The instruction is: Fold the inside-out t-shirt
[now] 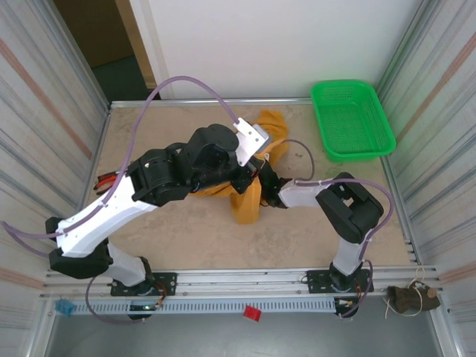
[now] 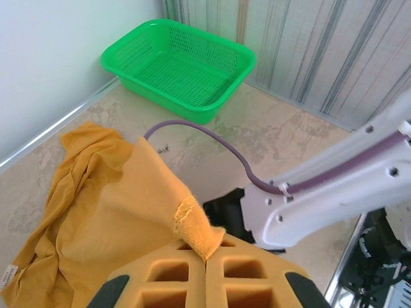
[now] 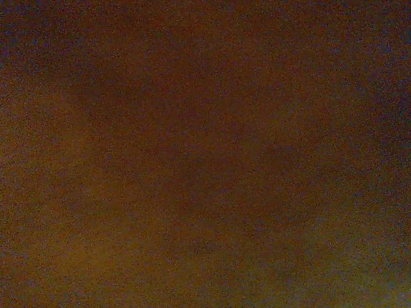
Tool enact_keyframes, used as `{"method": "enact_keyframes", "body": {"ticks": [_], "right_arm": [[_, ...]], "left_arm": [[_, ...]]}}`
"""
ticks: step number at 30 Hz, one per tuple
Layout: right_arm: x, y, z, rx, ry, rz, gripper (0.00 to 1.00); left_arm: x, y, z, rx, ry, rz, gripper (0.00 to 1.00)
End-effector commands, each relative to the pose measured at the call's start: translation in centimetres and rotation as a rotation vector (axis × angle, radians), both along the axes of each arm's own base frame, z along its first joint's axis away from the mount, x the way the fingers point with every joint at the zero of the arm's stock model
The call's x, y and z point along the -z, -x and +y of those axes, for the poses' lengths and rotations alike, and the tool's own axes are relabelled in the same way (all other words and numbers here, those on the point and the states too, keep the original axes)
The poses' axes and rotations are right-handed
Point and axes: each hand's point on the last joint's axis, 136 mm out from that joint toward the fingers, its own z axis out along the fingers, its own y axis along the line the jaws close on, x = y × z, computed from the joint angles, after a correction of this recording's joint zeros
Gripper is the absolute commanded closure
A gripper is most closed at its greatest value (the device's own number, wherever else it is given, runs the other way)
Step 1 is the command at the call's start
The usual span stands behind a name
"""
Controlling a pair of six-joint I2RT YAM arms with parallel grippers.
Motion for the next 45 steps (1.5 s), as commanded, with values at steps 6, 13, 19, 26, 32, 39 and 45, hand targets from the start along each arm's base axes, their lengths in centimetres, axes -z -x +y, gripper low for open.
{"method": "enact_keyframes", "body": {"ticks": [6, 13, 19, 26, 32, 39, 45], "right_arm": [[1.5, -1.5, 1.7, -0.056, 0.109, 0.057, 0.58], [5.6, -1.7, 3.2, -0.037, 0.234, 0.198, 0.45], [7.5, -2.4, -0.2, 0.124, 0.323, 0.326, 0.42], [6.2, -2.4, 0.2, 0.129, 0.322, 0.374, 0.19], [7.7, -1.7, -0.8, 0.214, 0.345, 0.542, 0.14], [10.9, 0.2, -2.8, 0.316, 0.326, 0.76, 0.22], [12.5, 2.9, -3.8, 0.319, 0.408, 0.882, 0.22]], "left_arm": [[-3.0, 0.9, 2.0, 0.024, 0.165, -0.009, 1.0], [-2.8, -0.4, 1.6, -0.011, 0.182, 0.0, 1.0], [-7.1, -0.1, 2.5, -0.012, 0.32, -0.062, 1.0], [-11.0, 0.9, 2.9, 0.034, 0.425, -0.105, 1.0], [-11.3, 0.7, 2.6, 0.036, 0.417, -0.111, 1.0], [-12.1, 0.7, 3.6, 0.014, 0.432, -0.139, 1.0], [-9.7, -0.1, 4.0, -0.039, 0.407, -0.123, 1.0]]}}
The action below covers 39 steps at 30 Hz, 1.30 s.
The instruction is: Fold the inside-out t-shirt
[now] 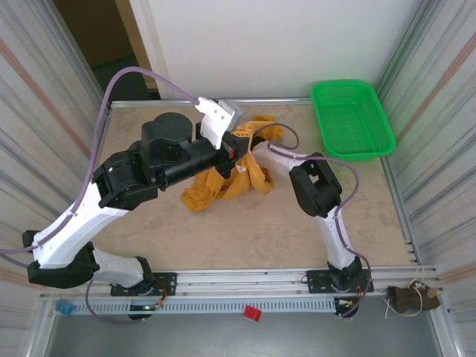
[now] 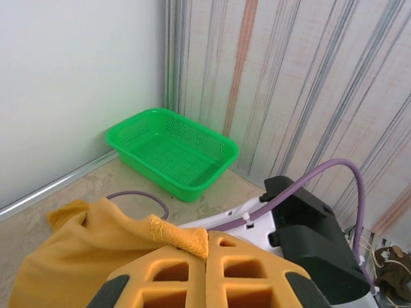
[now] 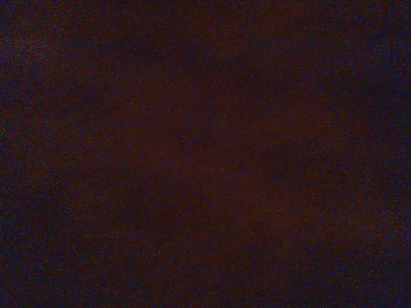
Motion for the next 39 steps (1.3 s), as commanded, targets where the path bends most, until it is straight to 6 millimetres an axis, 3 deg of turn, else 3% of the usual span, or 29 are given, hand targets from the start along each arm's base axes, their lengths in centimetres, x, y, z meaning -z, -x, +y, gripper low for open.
{"method": "enact_keyframes", "body": {"ticks": [1, 3, 8, 12, 15, 20, 25, 32, 36, 39], "right_arm": [[6.1, 6.0, -3.9, 0.043, 0.153, 0.29, 0.24], [6.7, 6.7, -4.4, 0.045, 0.164, 0.307, 0.31], [7.9, 7.2, -5.4, 0.047, 0.174, 0.318, 0.69], [7.6, 6.8, -5.3, 0.025, 0.157, 0.286, 0.99], [5.6, 5.0, -4.0, -0.075, 0.099, 0.185, 1.0], [-1.4, 2.2, -0.4, -0.322, -0.089, -0.072, 1.0], [-9.9, 2.3, 1.1, -0.506, -0.287, -0.235, 1.0], [-22.5, 4.4, -0.5, -0.6, -0.48, -0.454, 1.0], [-30.0, 5.3, -2.3, -0.607, -0.515, -0.6, 1.0], [-34.4, 5.4, -3.6, -0.6, -0.521, -0.685, 1.0]], "left_arm": [[-2.2, 0.3, 1.6, -0.026, 0.104, -0.042, 1.0], [-1.2, 0.0, 1.7, -0.041, 0.105, -0.022, 1.0], [1.2, -0.7, 2.2, -0.073, 0.113, 0.031, 1.0], [2.5, -1.2, 2.9, -0.104, 0.118, 0.061, 1.0], [3.7, -2.1, 3.8, -0.154, 0.121, 0.088, 1.0], [5.8, -5.6, 7.4, -0.322, 0.178, 0.157, 1.0], [8.0, -9.9, 12.4, -0.504, 0.226, 0.207, 1.0], [11.9, -14.5, 17.2, -0.678, 0.211, 0.284, 1.0], [13.9, -16.6, 18.3, -0.718, 0.21, 0.329, 1.0], [14.5, -17.3, 18.3, -0.728, 0.185, 0.328, 1.0]]}}
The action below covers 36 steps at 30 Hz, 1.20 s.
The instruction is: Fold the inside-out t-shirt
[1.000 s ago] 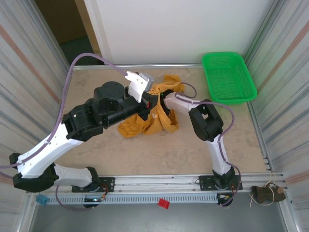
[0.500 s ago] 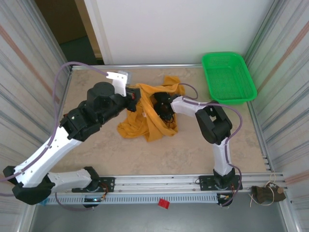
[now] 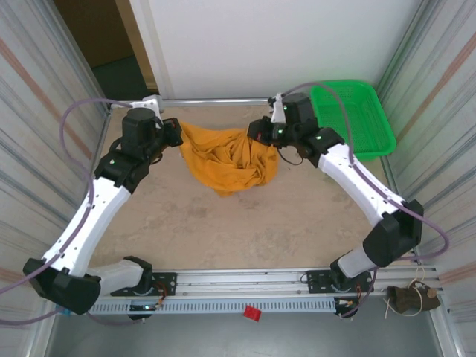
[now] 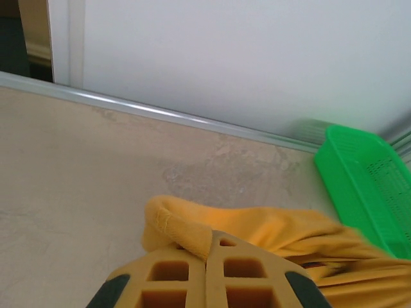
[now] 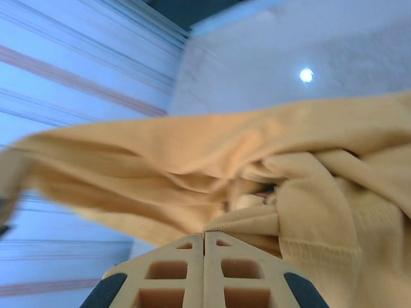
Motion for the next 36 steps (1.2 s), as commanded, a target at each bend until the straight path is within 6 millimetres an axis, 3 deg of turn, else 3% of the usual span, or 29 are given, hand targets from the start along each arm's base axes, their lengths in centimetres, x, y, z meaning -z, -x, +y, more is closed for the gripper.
{"method": "enact_keyframes", "body": {"ticks": [1, 4, 7, 8, 9, 11, 14, 16, 18, 22, 27, 31, 33, 36], "right_arm": [[-6.0, 1.0, -1.0, -0.038, -0.06, -0.118, 1.0], [-9.6, 1.1, -1.0, -0.068, -0.14, -0.155, 1.0], [-13.1, 1.2, -0.9, -0.085, -0.208, -0.199, 1.0], [-14.1, 1.2, -0.9, -0.089, -0.222, -0.213, 1.0], [-15.1, 1.0, -1.0, -0.083, -0.23, -0.229, 1.0], [-16.4, 0.7, -1.1, -0.071, -0.23, -0.249, 1.0], [-18.6, 0.0, -1.5, -0.045, -0.243, -0.291, 1.0], [-19.0, -0.6, -1.5, -0.025, -0.246, -0.299, 1.0], [-19.0, -1.1, -1.4, -0.01, -0.247, -0.297, 1.0], [-18.0, -1.7, -0.9, 0.016, -0.224, -0.292, 1.0], [-16.7, -1.9, -0.2, 0.037, -0.179, -0.279, 1.0], [-16.3, -1.5, 0.3, 0.035, -0.172, -0.274, 1.0], [-16.5, -1.3, 0.3, 0.042, -0.174, -0.283, 1.0], [-17.3, -1.6, -0.6, 0.074, -0.179, -0.303, 1.0]], "left_arm": [[-0.1, -0.8, -0.5, 0.011, 0.023, -0.012, 1.0], [2.0, -2.0, -0.7, 0.005, -0.004, 0.036, 1.0], [5.7, -3.4, -1.8, 0.056, -0.021, 0.137, 1.0], [6.9, -3.6, -2.4, 0.089, -0.032, 0.171, 0.9], [7.6, -3.7, -3.1, 0.134, -0.042, 0.179, 0.65], [8.0, -3.1, -3.5, 0.172, -0.048, 0.181, 0.3], [6.0, -1.0, -3.3, 0.187, -0.049, 0.094, 0.02], [4.0, 1.4, -3.4, 0.189, -0.076, 0.02, 0.01], [1.0, 4.2, -4.9, 0.216, -0.117, -0.106, 0.01], [-2.5, 7.3, -10.0, 0.302, -0.209, -0.256, 0.01], [-2.6, 6.6, -18.1, 0.39, -0.404, -0.403, 0.01], [-1.9, 3.4, -22.0, 0.352, -0.461, -0.441, 0.02], [-0.6, 2.1, -23.7, 0.349, -0.52, -0.43, 0.16], [2.8, 2.0, -25.1, 0.392, -0.552, -0.375, 0.57]]}}
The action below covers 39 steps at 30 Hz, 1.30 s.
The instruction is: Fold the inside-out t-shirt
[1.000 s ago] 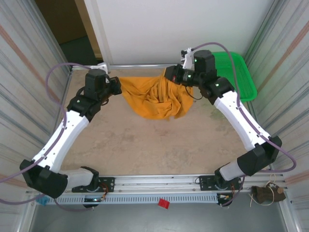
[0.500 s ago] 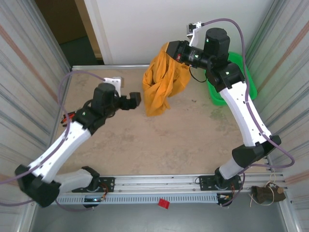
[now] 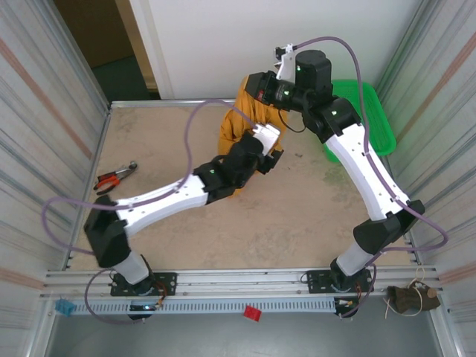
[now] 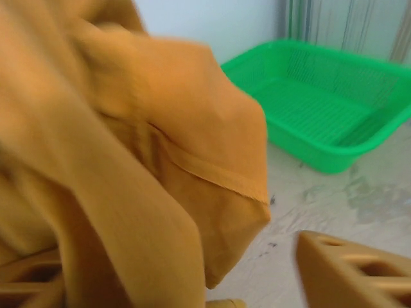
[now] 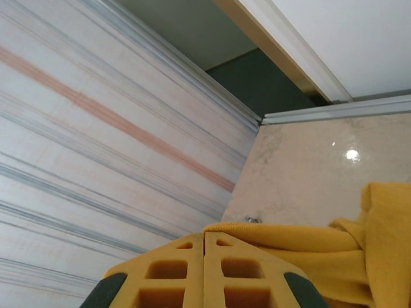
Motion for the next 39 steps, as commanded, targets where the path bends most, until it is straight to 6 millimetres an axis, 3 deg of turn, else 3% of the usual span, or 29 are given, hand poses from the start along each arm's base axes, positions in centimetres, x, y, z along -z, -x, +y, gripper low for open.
{"method": "enact_keyframes", "body": {"ticks": [1, 3, 6, 8, 10, 12, 14, 16, 19, 20, 23, 25, 27, 31, 39], "right_arm": [[-3.2, 0.0, -1.6, 0.052, -0.043, -0.091, 1.0], [-3.6, -0.5, -2.4, 0.066, -0.059, -0.098, 1.0], [-4.2, -1.0, -3.2, 0.074, -0.081, -0.105, 1.0], [-4.5, -1.1, -3.6, 0.073, -0.089, -0.111, 1.0], [-5.0, -1.0, -4.0, 0.065, -0.1, -0.12, 1.0], [-5.9, -0.2, -4.3, 0.055, -0.113, -0.139, 1.0], [-6.2, 0.6, -4.5, 0.045, -0.11, -0.161, 1.0], [-5.1, 0.6, -4.6, 0.047, -0.087, -0.144, 1.0], [-3.7, 2.4, -3.6, -0.01, -0.063, -0.158, 1.0], [-2.4, 2.1, -4.0, 0.03, -0.004, -0.16, 1.0], [-0.7, 1.5, -4.4, -0.025, -0.075, -0.09, 1.0], [-0.4, 2.0, -4.2, -0.043, -0.062, -0.094, 1.0], [-0.6, 2.7, -4.0, -0.081, -0.061, -0.108, 1.0], [-0.6, 3.5, -4.0, -0.111, -0.058, -0.11, 1.0], [-0.8, 4.5, -4.1, -0.132, -0.087, -0.1, 1.0]], "left_arm": [[-1.3, 0.3, 0.0, -0.019, 0.005, -0.05, 0.66], [1.7, 1.8, 0.4, -0.006, -0.018, 0.016, 0.82], [6.4, 5.1, 2.2, 0.001, -0.05, 0.122, 0.82], [8.9, 7.2, 4.3, -0.015, -0.049, 0.2, 0.7], [9.9, 8.7, 6.8, -0.05, -0.027, 0.234, 0.43], [9.1, 9.6, 9.0, -0.083, 0.041, 0.242, 0.26], [6.7, 9.7, 11.0, -0.111, 0.125, 0.211, 0.16], [3.8, 9.0, 12.7, -0.146, 0.225, 0.187, 0.13], [-1.1, 7.1, 14.5, -0.158, 0.406, 0.163, 0.11], [-2.9, 6.4, 14.9, -0.155, 0.46, 0.158, 0.1], [-6.6, 4.2, 14.7, -0.107, 0.54, 0.162, 0.08], [-7.9, 2.9, 14.0, -0.081, 0.52, 0.151, 0.08], [-7.7, 1.2, 13.9, -0.089, 0.491, 0.184, 0.08], [-5.3, -1.5, 13.5, -0.093, 0.475, 0.261, 0.08], [-0.9, -4.3, 11.7, -0.083, 0.442, 0.367, 0.08]]}}
